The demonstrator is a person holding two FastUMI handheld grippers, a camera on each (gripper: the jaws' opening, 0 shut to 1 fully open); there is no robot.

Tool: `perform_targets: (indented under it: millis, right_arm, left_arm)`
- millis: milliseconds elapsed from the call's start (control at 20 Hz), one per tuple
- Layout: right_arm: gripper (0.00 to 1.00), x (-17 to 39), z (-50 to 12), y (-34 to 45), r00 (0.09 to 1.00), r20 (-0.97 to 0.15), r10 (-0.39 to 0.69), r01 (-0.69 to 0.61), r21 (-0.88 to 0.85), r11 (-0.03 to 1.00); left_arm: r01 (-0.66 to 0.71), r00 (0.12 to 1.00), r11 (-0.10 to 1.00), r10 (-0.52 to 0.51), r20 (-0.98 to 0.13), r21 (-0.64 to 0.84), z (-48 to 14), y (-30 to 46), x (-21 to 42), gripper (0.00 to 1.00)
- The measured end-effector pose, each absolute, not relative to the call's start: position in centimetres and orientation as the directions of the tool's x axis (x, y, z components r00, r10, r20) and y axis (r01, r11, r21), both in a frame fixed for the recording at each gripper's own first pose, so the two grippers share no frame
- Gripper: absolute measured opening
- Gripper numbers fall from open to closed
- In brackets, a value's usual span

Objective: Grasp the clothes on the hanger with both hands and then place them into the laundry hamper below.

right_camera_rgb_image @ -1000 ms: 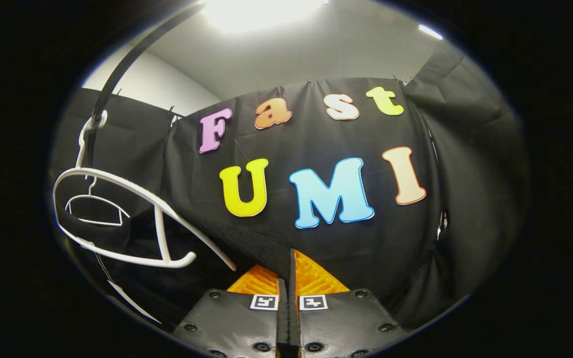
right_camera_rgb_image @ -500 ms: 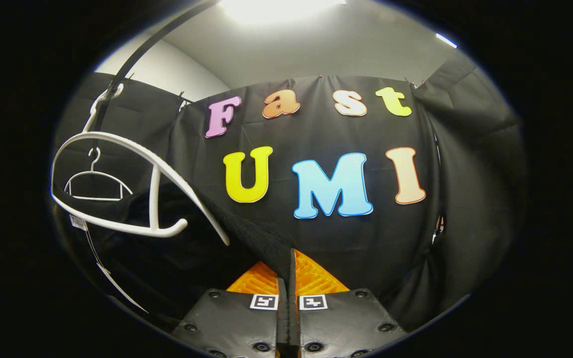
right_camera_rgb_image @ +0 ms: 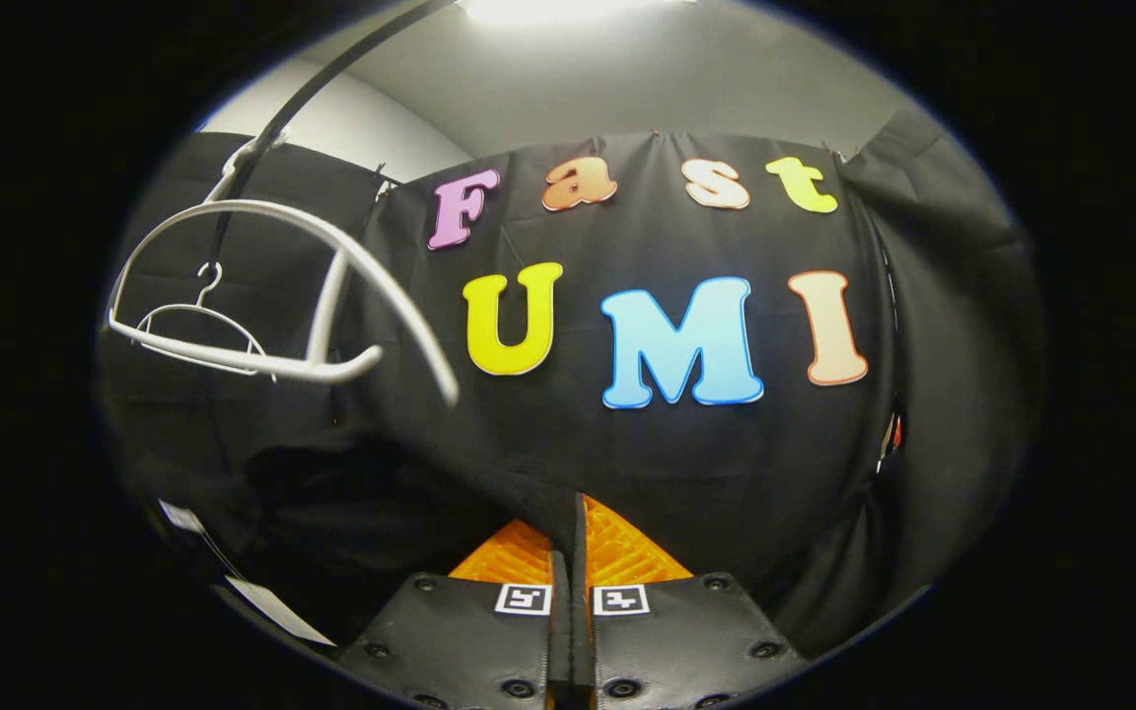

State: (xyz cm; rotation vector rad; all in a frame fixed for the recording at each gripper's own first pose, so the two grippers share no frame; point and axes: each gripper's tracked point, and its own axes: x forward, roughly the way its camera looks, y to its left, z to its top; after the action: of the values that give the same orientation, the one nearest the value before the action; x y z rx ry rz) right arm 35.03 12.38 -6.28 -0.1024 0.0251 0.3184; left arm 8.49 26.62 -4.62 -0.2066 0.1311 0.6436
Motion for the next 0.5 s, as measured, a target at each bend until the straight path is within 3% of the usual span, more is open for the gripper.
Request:
perform_targets:
  millis: [250, 500]
  right_arm:
    - [0.05, 31.9, -8.7, 12.8, 0.932, -0.097, 0.349, -0.36, -0.154, 0.92]
    - [0.02, 27.4, -10.4, 12.2, 0.927, -0.166, 0.337, -0.363, -0.167, 0.917]
  left_arm:
    - [-0.619, 0.775, 0.773, 0.574, -0.264, -0.136, -9.0, 25.3, 5.6, 0.04]
    - [-0.588, 0.786, 0.794, 0.518, -0.337, -0.151, -11.7, 25.0, 5.8, 0.04]
